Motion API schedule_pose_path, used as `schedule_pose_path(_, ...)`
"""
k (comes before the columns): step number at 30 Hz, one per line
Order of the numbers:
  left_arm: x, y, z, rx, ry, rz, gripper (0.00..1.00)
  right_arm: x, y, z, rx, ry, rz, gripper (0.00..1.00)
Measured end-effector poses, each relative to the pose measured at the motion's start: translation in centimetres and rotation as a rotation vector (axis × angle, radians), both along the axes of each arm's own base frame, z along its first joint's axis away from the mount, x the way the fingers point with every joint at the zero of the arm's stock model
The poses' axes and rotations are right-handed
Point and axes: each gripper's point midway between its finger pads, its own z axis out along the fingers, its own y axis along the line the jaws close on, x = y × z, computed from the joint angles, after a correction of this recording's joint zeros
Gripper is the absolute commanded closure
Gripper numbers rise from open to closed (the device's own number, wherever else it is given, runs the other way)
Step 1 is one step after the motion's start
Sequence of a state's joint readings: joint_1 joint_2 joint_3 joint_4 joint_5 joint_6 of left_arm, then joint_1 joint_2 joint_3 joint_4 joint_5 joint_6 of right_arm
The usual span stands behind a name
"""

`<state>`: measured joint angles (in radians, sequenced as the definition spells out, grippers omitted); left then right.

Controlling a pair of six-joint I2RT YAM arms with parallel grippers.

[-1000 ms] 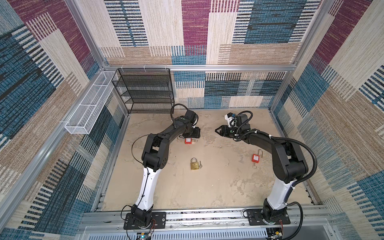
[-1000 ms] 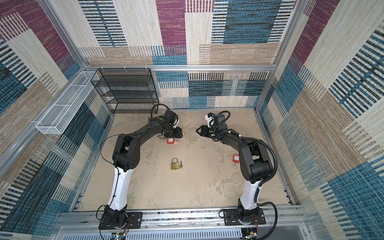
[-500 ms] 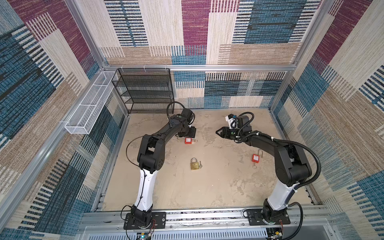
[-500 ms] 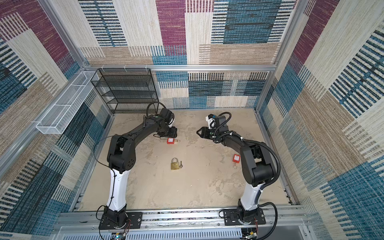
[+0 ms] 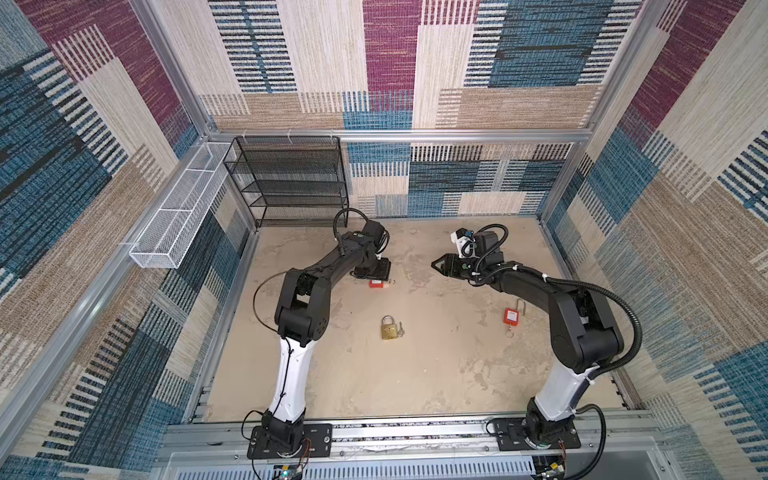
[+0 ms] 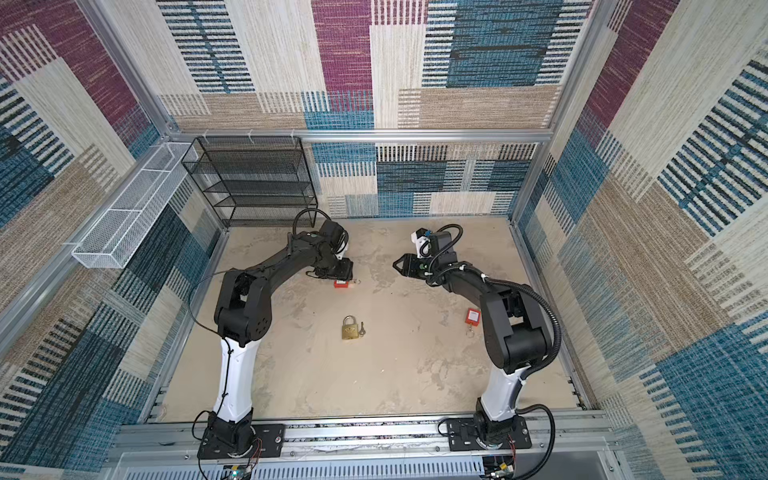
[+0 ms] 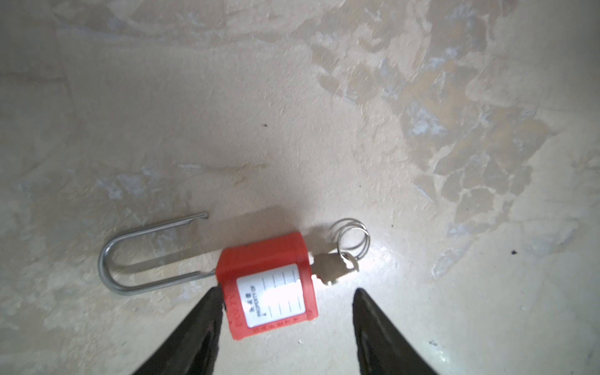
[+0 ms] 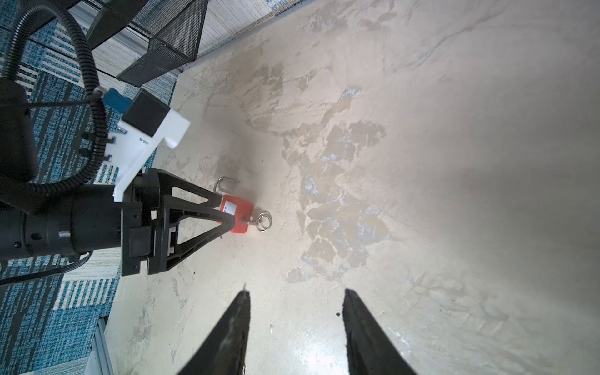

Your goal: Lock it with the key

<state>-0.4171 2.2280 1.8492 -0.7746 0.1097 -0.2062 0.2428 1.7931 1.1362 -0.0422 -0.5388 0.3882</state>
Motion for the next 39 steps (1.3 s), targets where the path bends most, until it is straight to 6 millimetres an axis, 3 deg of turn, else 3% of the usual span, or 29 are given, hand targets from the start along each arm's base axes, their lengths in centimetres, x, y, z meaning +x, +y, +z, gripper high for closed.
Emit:
schedule_pose_path(3,-0.2,0.1,-0.2,0.005,0.003,-0.002,0.34,-0.2,0.0,-0.3,0.001,0.006,0.002,0.51)
schedule_pose_path(6,-0.2,0.4,-0.2,0.025,-0.002,0.000,0.17,-0.3,0.0,-0.4,0.000,0.010,0.002,0.51)
schedule_pose_path(17,-0.3,0.4,-1.2,0.025,0.018,-0.017,0.22,-0.6,-0.1,-0.6,0.000,0.012,0.002,0.51)
schedule_pose_path(30,-1.8,-4.7,-0.5,-0.026,0.004,-0.126,0.23,-1.5,0.1,-1.4,0.005,0.003,0.037,0.52)
schedule_pose_path(33,-1.7,-4.5,0.4,-0.030,-0.010,-0.120,0.23,-1.6,0.0,-1.7,-0.008,-0.014,0.047,0.52)
schedule_pose_path(39,-1.3,-3.3,4.6,-0.099,-0.078,-0.088,0.23,-2.0,0.2,-2.0,-0.046,-0.056,0.081,0.49)
